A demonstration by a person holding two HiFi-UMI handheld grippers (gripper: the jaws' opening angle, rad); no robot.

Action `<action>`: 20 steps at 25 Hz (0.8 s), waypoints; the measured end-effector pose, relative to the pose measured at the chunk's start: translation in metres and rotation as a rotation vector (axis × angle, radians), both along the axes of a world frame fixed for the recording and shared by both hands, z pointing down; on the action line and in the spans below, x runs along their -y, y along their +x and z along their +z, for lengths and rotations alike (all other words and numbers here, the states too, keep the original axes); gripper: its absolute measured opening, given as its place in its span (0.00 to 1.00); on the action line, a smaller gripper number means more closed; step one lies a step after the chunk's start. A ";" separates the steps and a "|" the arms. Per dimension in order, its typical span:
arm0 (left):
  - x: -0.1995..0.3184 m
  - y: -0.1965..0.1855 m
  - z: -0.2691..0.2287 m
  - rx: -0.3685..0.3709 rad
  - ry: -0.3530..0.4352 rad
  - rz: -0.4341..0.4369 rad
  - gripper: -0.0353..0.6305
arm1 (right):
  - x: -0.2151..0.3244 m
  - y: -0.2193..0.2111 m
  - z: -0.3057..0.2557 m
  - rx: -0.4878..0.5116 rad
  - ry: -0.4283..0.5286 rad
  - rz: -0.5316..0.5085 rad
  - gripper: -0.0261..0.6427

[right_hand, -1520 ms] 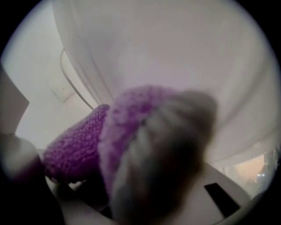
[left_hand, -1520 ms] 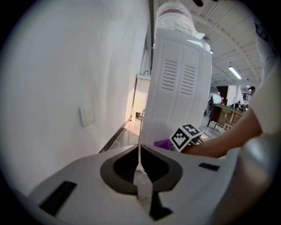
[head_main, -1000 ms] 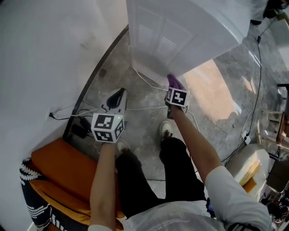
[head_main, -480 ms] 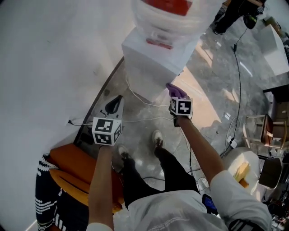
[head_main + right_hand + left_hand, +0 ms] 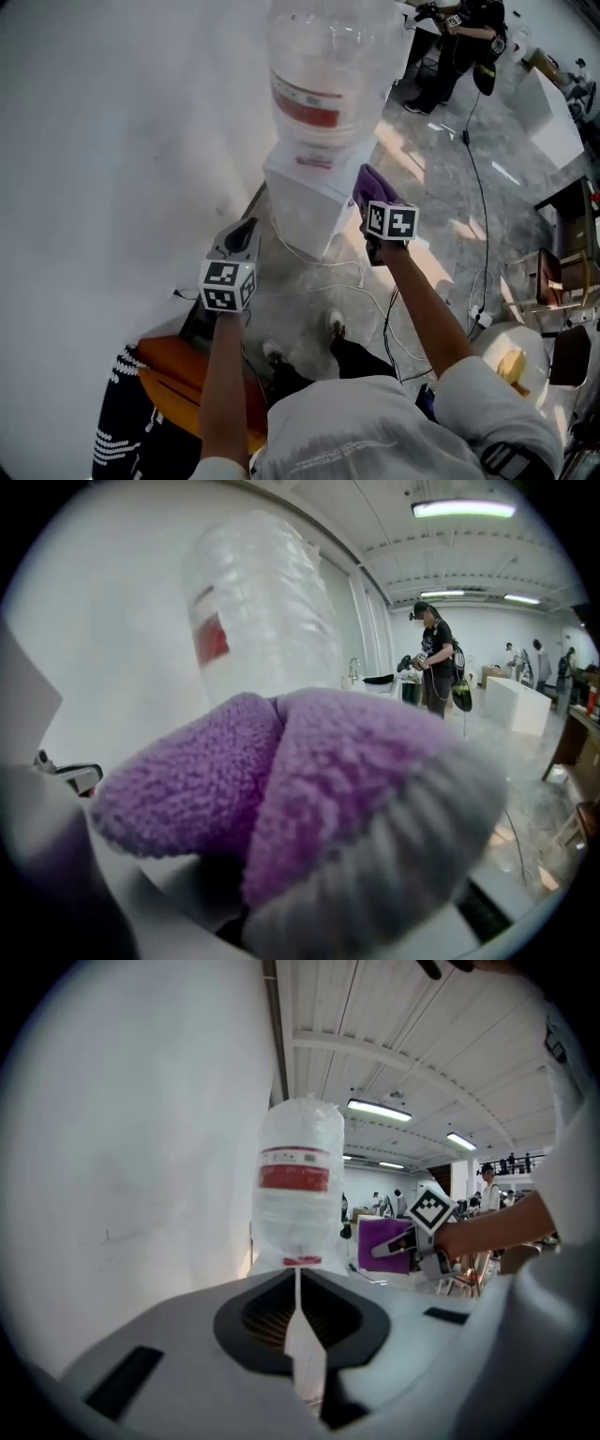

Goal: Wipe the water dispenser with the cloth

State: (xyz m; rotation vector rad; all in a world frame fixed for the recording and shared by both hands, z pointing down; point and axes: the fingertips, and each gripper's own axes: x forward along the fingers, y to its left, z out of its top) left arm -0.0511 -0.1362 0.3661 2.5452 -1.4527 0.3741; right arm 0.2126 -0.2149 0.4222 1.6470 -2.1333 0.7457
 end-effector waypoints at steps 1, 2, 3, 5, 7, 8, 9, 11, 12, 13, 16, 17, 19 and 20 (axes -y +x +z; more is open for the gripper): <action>-0.002 0.000 -0.015 0.006 0.016 0.008 0.09 | -0.002 -0.005 -0.019 0.012 0.017 -0.023 0.14; -0.003 0.000 -0.029 0.016 0.033 0.017 0.09 | -0.004 -0.009 -0.037 0.027 0.037 -0.046 0.14; -0.004 0.000 -0.042 0.029 0.050 0.026 0.09 | -0.006 -0.013 -0.054 0.044 0.059 -0.067 0.14; -0.005 -0.003 -0.066 0.058 0.081 0.039 0.09 | -0.012 -0.020 -0.088 0.070 0.110 -0.108 0.14; -0.003 -0.010 -0.090 0.064 0.112 0.039 0.09 | -0.017 -0.029 -0.122 0.075 0.162 -0.146 0.14; -0.002 -0.014 -0.102 0.056 0.130 0.033 0.09 | -0.020 -0.033 -0.136 0.076 0.186 -0.166 0.14; -0.002 -0.019 -0.113 0.043 0.148 0.025 0.09 | -0.022 -0.038 -0.149 0.076 0.208 -0.187 0.14; -0.002 -0.030 -0.135 0.021 0.186 0.003 0.09 | -0.026 -0.050 -0.174 0.070 0.248 -0.230 0.14; -0.003 -0.035 -0.146 0.016 0.207 -0.008 0.09 | -0.029 -0.057 -0.186 0.063 0.270 -0.252 0.14; -0.004 -0.041 -0.156 0.016 0.227 -0.018 0.09 | -0.031 -0.063 -0.197 0.055 0.291 -0.272 0.14; -0.009 -0.056 -0.178 0.044 0.284 -0.050 0.09 | -0.041 -0.081 -0.224 0.022 0.359 -0.320 0.14; -0.010 -0.061 -0.183 0.061 0.301 -0.059 0.09 | -0.043 -0.088 -0.231 0.006 0.383 -0.333 0.14; -0.010 -0.069 -0.192 0.093 0.329 -0.068 0.09 | -0.044 -0.100 -0.242 -0.029 0.429 -0.356 0.14; -0.010 -0.072 -0.197 0.104 0.343 -0.064 0.09 | -0.044 -0.105 -0.248 -0.043 0.449 -0.365 0.14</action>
